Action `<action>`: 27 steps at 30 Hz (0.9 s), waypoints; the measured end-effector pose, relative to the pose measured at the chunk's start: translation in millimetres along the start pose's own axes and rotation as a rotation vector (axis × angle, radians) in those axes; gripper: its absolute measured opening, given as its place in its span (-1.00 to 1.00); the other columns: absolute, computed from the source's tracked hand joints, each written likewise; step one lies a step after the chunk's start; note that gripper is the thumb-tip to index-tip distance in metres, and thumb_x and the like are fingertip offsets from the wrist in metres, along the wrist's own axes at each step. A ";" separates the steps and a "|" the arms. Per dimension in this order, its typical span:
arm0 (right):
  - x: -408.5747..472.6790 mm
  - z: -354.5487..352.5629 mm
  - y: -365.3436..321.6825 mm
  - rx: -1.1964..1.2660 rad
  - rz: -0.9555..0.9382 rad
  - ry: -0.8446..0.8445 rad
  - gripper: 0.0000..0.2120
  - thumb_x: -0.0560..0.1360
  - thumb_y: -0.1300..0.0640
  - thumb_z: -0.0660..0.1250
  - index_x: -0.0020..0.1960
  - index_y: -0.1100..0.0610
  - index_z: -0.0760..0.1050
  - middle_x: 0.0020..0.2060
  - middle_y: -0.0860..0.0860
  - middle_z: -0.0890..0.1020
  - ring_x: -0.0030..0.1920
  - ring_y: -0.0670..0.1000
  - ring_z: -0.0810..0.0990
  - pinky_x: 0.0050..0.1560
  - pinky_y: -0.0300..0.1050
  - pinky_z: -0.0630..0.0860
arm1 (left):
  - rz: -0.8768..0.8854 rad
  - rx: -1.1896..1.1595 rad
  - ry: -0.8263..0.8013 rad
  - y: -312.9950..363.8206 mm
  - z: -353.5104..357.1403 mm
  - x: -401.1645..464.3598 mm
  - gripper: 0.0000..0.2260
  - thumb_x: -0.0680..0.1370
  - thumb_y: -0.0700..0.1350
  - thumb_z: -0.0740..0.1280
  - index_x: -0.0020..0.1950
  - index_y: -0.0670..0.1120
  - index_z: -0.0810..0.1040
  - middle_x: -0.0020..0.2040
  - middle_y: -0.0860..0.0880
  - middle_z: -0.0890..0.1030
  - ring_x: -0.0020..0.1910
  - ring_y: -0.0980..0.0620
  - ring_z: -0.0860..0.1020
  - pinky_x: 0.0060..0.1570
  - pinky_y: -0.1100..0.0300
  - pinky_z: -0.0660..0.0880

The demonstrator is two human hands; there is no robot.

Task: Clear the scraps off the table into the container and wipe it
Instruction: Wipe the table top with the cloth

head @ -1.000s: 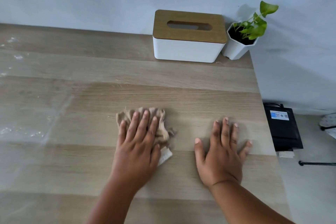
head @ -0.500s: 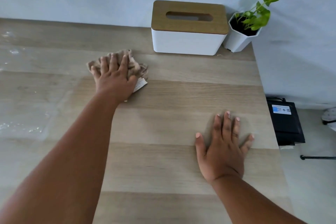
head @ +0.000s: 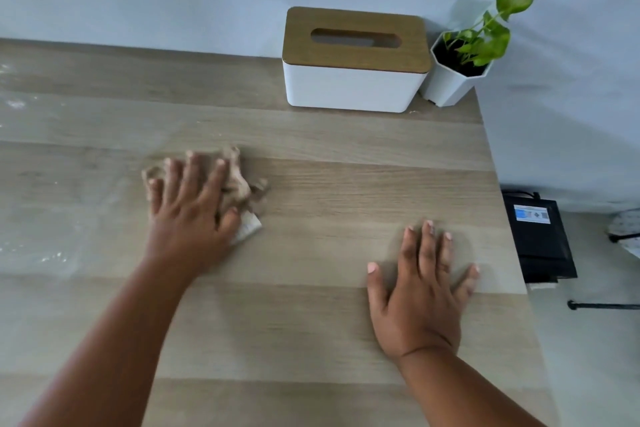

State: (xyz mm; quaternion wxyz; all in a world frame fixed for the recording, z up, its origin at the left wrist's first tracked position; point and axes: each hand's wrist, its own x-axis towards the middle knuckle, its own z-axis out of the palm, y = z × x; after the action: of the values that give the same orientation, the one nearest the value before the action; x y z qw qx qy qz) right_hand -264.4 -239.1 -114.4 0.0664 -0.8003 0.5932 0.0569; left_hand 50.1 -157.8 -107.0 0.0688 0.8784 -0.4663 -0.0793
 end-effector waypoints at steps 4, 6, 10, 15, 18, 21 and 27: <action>0.8 0.8 1.5 -0.019 -0.001 -0.010 -0.20 0.58 -0.37 -0.22 0.69 0.05 -0.10 0.68 0.03 -0.18 0.66 0.12 -0.26 0.55 0.46 -0.18 | -0.231 0.026 -0.074 -13.1 -12.0 85.9 -0.15 0.40 0.40 -0.08 0.68 0.17 -0.02 0.71 -0.09 -0.06 0.66 -0.26 -0.13 0.58 -0.31 -0.17; 0.8 1.4 2.0 -0.010 -0.003 -0.012 -0.20 0.58 -0.37 -0.23 0.68 0.05 -0.13 0.68 0.03 -0.19 0.66 0.12 -0.27 0.55 0.46 -0.19 | -0.184 0.050 -0.108 -2.3 -12.7 116.2 -0.15 0.40 0.41 -0.10 0.68 0.17 -0.06 0.71 -0.07 -0.07 0.67 -0.23 -0.13 0.57 -0.32 -0.17; 0.6 1.2 1.9 -0.002 0.006 0.000 -0.20 0.58 -0.37 -0.22 0.69 0.06 -0.09 0.68 0.03 -0.15 0.67 0.12 -0.25 0.55 0.47 -0.16 | -0.013 0.057 -0.122 28.7 -5.2 122.5 -0.19 0.45 0.34 -0.05 0.69 0.15 -0.05 0.71 -0.05 -0.06 0.67 -0.20 -0.12 0.58 -0.28 -0.16; 2.7 2.8 1.1 -0.025 0.001 0.005 -0.18 0.57 -0.38 -0.27 0.69 0.05 -0.12 0.68 0.02 -0.20 0.66 0.11 -0.30 0.55 0.46 -0.17 | 0.144 0.023 -0.075 49.3 3.1 61.0 -0.23 0.47 0.25 -0.03 0.69 0.08 0.05 0.71 -0.05 0.00 0.68 -0.10 -0.08 0.61 -0.19 -0.13; 3.0 0.6 -0.6 -0.010 0.015 0.022 -0.18 0.56 -0.38 -0.23 0.69 0.06 -0.05 0.68 0.02 -0.14 0.66 0.11 -0.26 0.55 0.46 -0.17 | 0.179 0.011 -0.020 54.3 10.1 2.6 -0.24 0.49 0.24 -0.01 0.68 0.02 0.12 0.70 -0.07 0.05 0.68 -0.12 -0.05 0.60 -0.21 -0.06; 7.8 -0.6 -1.4 -0.042 0.004 0.016 -0.16 0.55 -0.38 -0.21 0.69 0.07 -0.05 0.69 0.04 -0.13 0.67 0.13 -0.22 0.55 0.48 -0.17 | 0.170 -0.014 0.026 54.2 18.8 -59.7 -0.27 0.52 0.22 0.09 0.67 -0.02 0.19 0.68 -0.10 0.11 0.68 -0.14 0.00 0.58 -0.26 0.02; 13.8 -0.5 0.8 -0.045 -0.008 0.039 -0.14 0.54 -0.42 -0.18 0.68 0.08 -0.04 0.69 0.04 -0.08 0.67 0.16 -0.15 0.54 0.50 -0.14 | 0.124 -0.010 0.107 34.6 22.5 -159.6 -0.30 0.51 0.15 0.22 0.63 -0.06 0.28 0.66 -0.11 0.19 0.66 -0.15 0.10 0.54 -0.31 0.15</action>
State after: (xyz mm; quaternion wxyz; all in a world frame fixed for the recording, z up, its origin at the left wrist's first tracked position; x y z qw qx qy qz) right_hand -261.2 -252.5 -116.3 0.0370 -0.8048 0.5899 0.0543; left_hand -70.7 -45.6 -110.3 0.1029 0.8506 -0.5148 -0.0303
